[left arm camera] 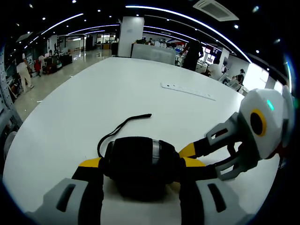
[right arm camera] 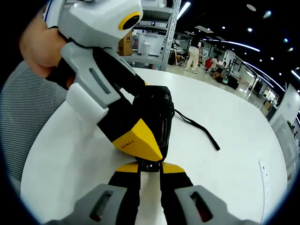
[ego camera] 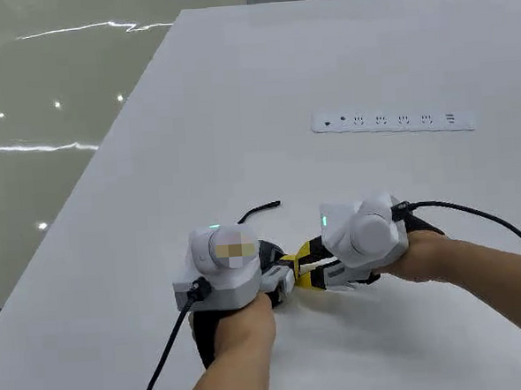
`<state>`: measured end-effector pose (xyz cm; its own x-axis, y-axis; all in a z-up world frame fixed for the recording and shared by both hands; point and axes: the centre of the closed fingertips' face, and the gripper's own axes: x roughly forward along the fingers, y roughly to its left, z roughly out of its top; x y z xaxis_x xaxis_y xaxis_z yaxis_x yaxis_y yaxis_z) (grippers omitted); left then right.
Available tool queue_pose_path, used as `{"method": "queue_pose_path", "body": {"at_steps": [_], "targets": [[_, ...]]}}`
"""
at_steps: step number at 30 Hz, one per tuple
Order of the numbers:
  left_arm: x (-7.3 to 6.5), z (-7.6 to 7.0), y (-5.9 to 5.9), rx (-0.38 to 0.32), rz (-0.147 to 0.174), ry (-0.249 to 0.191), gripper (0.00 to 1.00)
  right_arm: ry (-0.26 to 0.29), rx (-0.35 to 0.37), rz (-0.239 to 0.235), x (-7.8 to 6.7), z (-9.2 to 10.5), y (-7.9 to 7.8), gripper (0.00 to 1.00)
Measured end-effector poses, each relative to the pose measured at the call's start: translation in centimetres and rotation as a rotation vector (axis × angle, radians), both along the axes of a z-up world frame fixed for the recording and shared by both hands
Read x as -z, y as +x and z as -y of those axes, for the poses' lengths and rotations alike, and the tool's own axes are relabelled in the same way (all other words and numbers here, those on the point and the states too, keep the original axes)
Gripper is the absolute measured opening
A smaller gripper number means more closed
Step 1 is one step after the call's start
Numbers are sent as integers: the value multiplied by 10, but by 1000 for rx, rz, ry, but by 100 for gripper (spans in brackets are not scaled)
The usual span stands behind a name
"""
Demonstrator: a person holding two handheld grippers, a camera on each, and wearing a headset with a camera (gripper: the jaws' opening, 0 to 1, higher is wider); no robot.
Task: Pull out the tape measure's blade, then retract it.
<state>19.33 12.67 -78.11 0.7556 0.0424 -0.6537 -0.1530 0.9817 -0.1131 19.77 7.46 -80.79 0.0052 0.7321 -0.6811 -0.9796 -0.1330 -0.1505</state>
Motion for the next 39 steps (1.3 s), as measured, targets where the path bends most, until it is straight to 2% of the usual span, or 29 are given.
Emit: {"method": "queue_pose_path", "body": {"at_steps": [4,5,7,9,10,11,15,17,22,33,36,37,39], "targets": [[6,1,-1,15,-22,7,63,5,14,-4,0,0,2,16],[9,-2,2,17,-25,5,63,3,13,-2,0,0,2,16],[6,1,-3,21,-36,-2,62,-2,15,-1,-1,0,2,16],[10,2,-8,28,-69,-19,56,-10,17,3,0,0,3,17],[13,3,-7,27,-75,-33,56,-9,20,4,3,0,5,17],[13,3,-4,25,-71,-31,57,-7,23,5,3,0,6,17],[17,2,-12,36,-73,-33,60,5,29,4,-1,0,5,22],[17,2,-11,44,-72,-29,61,5,31,4,-2,1,5,22],[10,1,-12,61,-63,-17,64,5,35,2,-3,1,6,23],[5,-7,-16,113,-57,12,68,2,55,-1,-9,5,4,27],[5,-3,-16,156,-58,17,68,8,79,-3,-12,9,4,29],[7,-6,-15,191,-63,28,68,12,92,-2,-14,11,5,30],[3,3,-17,224,-70,22,69,21,107,-10,-17,14,5,30]]}}
